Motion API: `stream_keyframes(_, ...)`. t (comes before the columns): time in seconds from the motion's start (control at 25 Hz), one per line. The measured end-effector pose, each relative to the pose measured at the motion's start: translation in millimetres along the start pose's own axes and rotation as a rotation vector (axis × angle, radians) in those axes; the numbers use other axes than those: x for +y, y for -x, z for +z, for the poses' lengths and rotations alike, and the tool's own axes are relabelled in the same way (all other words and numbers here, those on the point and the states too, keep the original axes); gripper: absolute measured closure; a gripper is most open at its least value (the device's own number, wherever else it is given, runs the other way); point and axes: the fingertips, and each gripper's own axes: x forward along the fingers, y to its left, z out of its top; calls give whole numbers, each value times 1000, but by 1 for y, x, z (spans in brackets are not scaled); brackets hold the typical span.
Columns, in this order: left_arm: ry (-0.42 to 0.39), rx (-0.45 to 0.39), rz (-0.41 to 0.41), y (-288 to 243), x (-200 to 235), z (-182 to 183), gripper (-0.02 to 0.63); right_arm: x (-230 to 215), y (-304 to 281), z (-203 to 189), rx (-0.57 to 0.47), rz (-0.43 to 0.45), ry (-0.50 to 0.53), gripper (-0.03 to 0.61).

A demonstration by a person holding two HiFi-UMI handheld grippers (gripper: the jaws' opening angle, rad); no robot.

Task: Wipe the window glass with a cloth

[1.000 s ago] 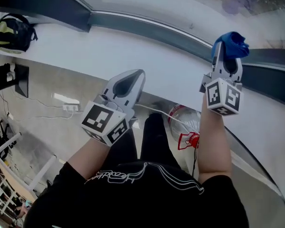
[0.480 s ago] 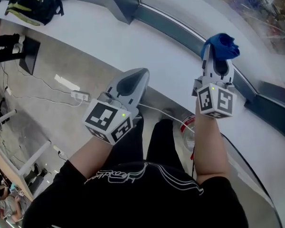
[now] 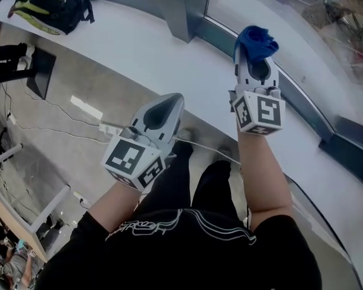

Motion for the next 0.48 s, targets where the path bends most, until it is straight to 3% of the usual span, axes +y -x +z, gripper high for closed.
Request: stream_keyframes(0.48,16,-7,22,0,50,7,611,27,-107,-15,28,12,28,485)
